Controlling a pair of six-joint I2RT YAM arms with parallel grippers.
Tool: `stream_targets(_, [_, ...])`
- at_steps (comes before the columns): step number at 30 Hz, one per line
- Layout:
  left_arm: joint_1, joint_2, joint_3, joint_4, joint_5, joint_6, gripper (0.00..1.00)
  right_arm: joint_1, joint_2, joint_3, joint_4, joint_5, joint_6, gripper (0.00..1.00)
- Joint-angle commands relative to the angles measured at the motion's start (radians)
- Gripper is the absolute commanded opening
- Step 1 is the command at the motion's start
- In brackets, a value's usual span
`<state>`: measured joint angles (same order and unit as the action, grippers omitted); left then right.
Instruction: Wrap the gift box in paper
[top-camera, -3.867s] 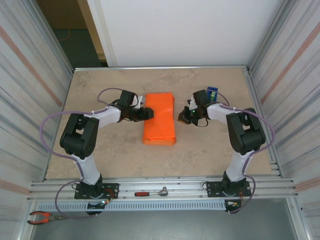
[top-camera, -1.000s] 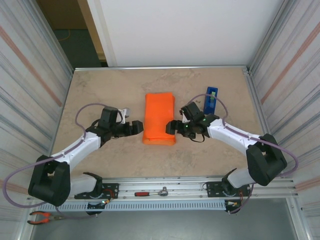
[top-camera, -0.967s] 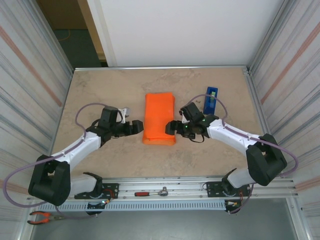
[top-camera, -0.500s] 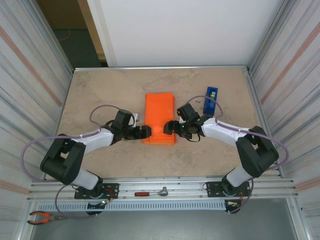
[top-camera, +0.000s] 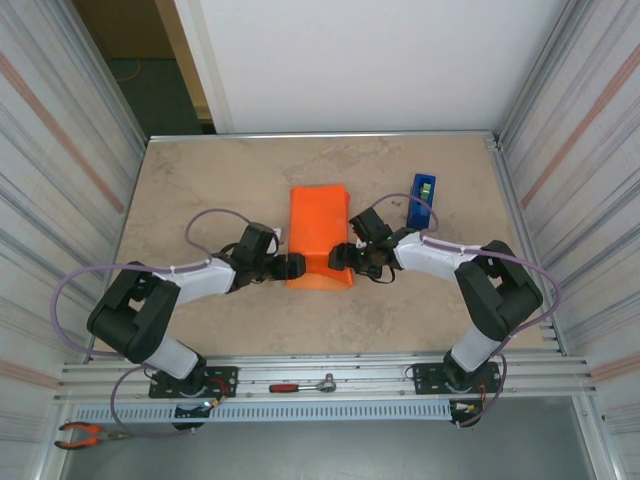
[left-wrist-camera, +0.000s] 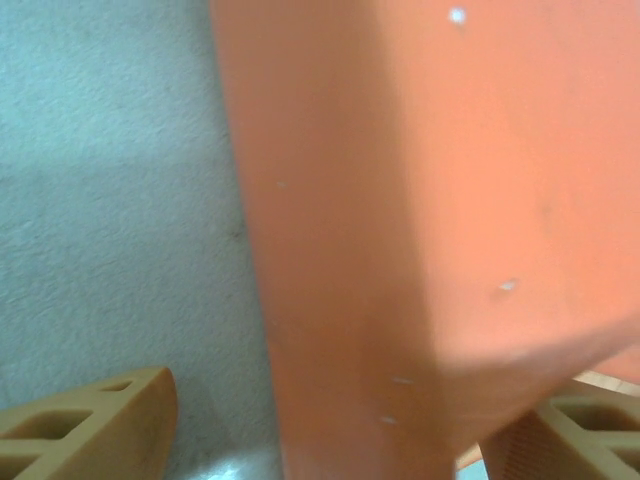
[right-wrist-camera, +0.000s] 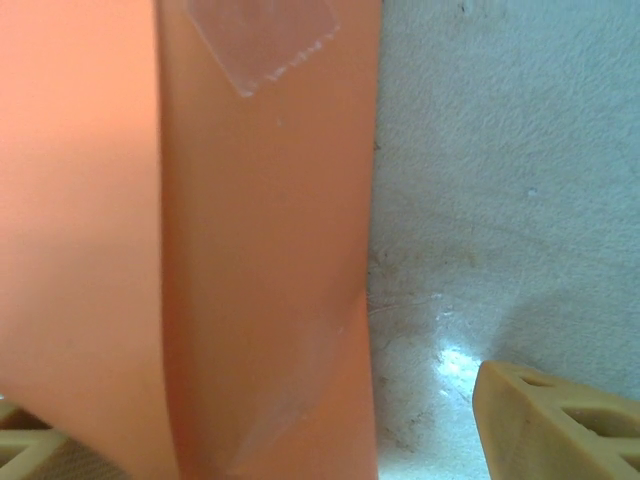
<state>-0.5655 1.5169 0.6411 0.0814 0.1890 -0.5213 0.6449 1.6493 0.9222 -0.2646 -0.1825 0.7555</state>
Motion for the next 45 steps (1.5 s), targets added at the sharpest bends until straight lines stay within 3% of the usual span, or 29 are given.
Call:
stream_targets(1, [-0.026, -0.015, 0.011, 0.009, -0.114, -0.012, 0.73, 0.002, 0.010, 0.037, -0.015, 0.026, 0.008, 0.77])
stream_targets(9, [-0.123, 0.072, 0.050, 0.023, -0.272, -0.032, 0.54, 0.003, 0.089, 0.092, -0.070, 0.133, 0.066, 0.58])
stream_targets(15, [-0.173, 0.120, 0.092, 0.001, -0.356, -0.055, 0.53, 0.004, 0.109, 0.116, -0.091, 0.159, 0.080, 0.34])
stream_targets(21, [-0.187, 0.140, 0.109, 0.004, -0.393, -0.080, 0.52, 0.014, 0.121, 0.112, -0.086, 0.146, 0.088, 0.19])
stream_targets(27, [-0.207, 0.163, 0.135, -0.012, -0.418, -0.095, 0.25, 0.018, 0.129, 0.094, -0.064, 0.114, 0.091, 0.05])
stream_targets(30, [-0.216, 0.178, 0.143, -0.021, -0.430, -0.104, 0.15, 0.019, 0.120, 0.084, -0.059, 0.095, 0.088, 0.09])
stream_targets(31, [-0.218, 0.181, 0.144, -0.024, -0.436, -0.109, 0.15, 0.018, 0.115, 0.082, -0.060, 0.090, 0.083, 0.16])
stream_targets(33, [-0.224, 0.185, 0.147, -0.033, -0.446, -0.117, 0.14, 0.018, 0.093, 0.072, -0.071, 0.083, 0.081, 0.40])
stream_targets(37, [-0.228, 0.192, 0.148, -0.041, -0.458, -0.120, 0.13, 0.016, 0.047, 0.047, -0.076, 0.066, 0.073, 0.61])
stream_targets(42, [-0.229, 0.206, 0.159, -0.046, -0.456, -0.118, 0.13, 0.004, 0.080, 0.068, -0.067, 0.056, 0.061, 0.66])
stream_targets(45, [-0.229, 0.209, 0.162, -0.043, -0.442, -0.111, 0.13, -0.002, 0.125, 0.093, -0.053, 0.069, 0.062, 0.60])
